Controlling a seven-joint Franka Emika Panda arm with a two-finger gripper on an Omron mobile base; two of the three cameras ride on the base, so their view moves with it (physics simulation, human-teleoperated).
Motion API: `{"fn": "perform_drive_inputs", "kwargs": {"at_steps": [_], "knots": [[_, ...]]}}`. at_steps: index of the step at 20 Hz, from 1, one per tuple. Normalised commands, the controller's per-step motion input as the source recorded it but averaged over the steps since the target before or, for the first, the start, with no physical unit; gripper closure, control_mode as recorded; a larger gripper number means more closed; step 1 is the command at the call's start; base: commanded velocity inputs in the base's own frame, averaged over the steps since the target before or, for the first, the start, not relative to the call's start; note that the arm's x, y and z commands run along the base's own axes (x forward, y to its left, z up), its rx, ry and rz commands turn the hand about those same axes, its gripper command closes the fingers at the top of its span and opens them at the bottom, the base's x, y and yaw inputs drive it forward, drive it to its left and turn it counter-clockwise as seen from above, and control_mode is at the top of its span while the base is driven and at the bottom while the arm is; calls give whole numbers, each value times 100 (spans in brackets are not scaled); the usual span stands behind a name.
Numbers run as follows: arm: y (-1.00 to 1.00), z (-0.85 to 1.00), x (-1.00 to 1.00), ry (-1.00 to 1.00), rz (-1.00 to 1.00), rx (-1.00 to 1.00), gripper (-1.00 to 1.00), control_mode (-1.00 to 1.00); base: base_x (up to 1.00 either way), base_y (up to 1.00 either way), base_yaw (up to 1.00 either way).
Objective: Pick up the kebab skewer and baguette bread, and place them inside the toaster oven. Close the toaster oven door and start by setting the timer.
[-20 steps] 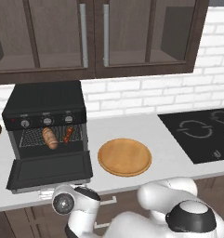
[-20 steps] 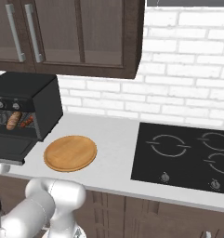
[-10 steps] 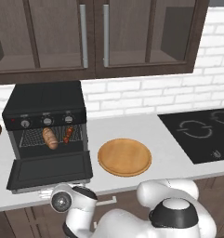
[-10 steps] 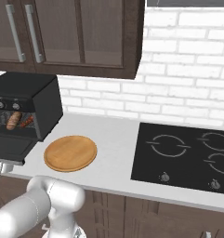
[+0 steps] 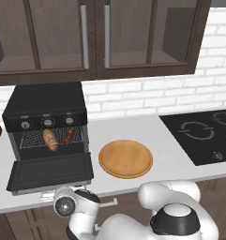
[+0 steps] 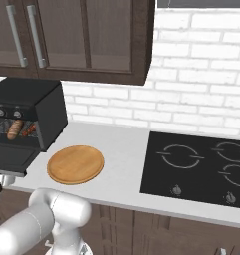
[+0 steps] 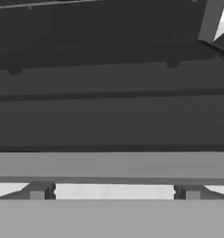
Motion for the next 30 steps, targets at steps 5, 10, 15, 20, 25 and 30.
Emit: {"fn": "perform_drive_inputs", "kwargs": {"at_steps": [5, 10, 15, 20, 25, 30], "knots": [[0, 29, 72, 0, 0, 0, -100, -100, 0, 0, 0], [0, 66, 52, 0, 0, 0, -100, -100, 0, 0, 0], [0, 80, 41, 0, 0, 0, -100, -100, 0, 0, 0], [0, 77, 39, 0, 0, 0, -100, -100, 0, 0, 0], [0, 64, 53, 0, -2, 0, -100, -100, 0, 0, 0], [0, 64, 63, 0, -3, 0, -100, -100, 0, 0, 0]]}}
